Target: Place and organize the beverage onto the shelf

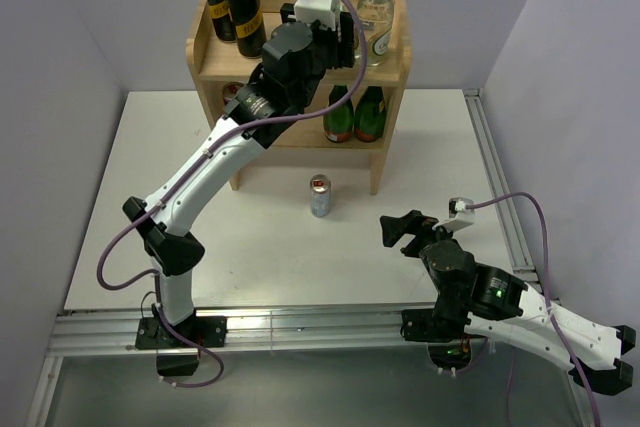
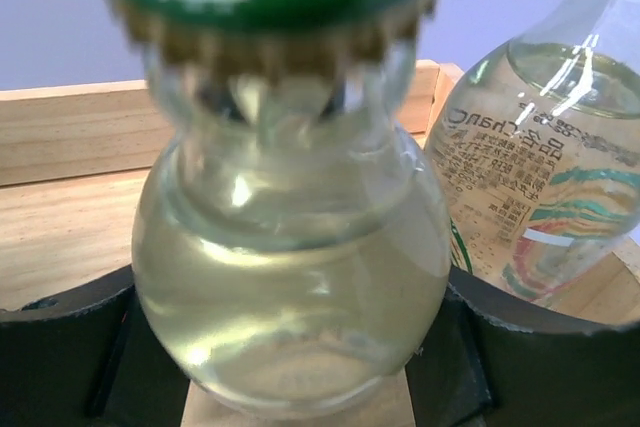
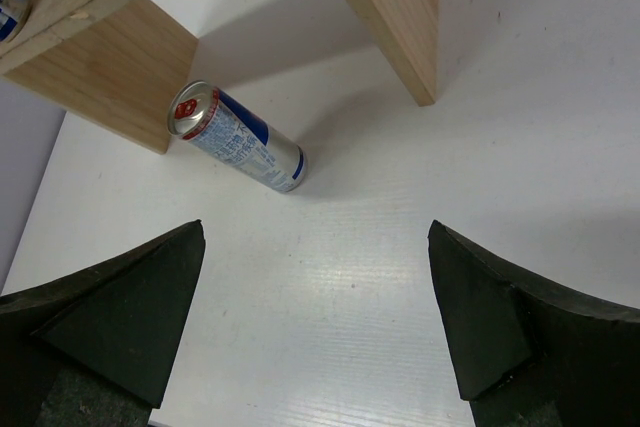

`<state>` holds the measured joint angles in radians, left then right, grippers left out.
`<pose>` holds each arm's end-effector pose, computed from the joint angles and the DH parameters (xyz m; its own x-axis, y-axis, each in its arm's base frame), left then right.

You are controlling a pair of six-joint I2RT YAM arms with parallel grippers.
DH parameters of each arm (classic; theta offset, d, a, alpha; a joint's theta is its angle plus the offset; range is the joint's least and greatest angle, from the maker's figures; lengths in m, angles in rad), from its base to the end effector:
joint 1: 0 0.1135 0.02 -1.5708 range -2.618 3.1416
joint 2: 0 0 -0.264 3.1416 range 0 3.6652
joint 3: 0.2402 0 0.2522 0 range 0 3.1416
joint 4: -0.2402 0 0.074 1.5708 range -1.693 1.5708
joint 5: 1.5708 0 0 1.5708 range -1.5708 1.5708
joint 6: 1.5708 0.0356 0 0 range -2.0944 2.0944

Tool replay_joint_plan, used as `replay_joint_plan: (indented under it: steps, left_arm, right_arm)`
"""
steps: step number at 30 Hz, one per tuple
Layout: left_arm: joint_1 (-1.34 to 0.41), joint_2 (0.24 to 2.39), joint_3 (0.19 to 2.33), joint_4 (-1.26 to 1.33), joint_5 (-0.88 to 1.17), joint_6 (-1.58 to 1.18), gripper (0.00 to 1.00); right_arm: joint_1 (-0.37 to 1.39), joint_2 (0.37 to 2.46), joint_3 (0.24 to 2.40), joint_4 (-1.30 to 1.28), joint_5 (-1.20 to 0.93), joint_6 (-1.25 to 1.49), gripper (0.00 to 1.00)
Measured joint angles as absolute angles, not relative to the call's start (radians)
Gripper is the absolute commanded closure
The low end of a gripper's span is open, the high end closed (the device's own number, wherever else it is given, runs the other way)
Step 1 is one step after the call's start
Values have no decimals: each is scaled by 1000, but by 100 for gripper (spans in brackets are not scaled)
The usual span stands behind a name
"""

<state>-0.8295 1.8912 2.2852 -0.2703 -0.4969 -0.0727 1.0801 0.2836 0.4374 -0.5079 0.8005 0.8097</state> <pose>0.2899 -0.2915 0.5265 0.0592 -0.1592 -0.9855 0.3342 0.9334 -0.1307 0.0659 0.0692 0.2499 -0.3277 0.4566 -0.8271 -0.0865 0.8573 0.5075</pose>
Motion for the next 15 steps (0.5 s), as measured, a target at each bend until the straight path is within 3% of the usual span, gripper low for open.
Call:
replay_joint_plan:
  steps: [3,15]
  left_arm:
    - [-823,1891,2268,-258,-495,-72,8]
    - [-818,1897,2234,-272,-498,-72,1]
  right_arm:
    - [1080,284,437,-508,801,810,0]
    - [1080,284,437,-508,801,810,0]
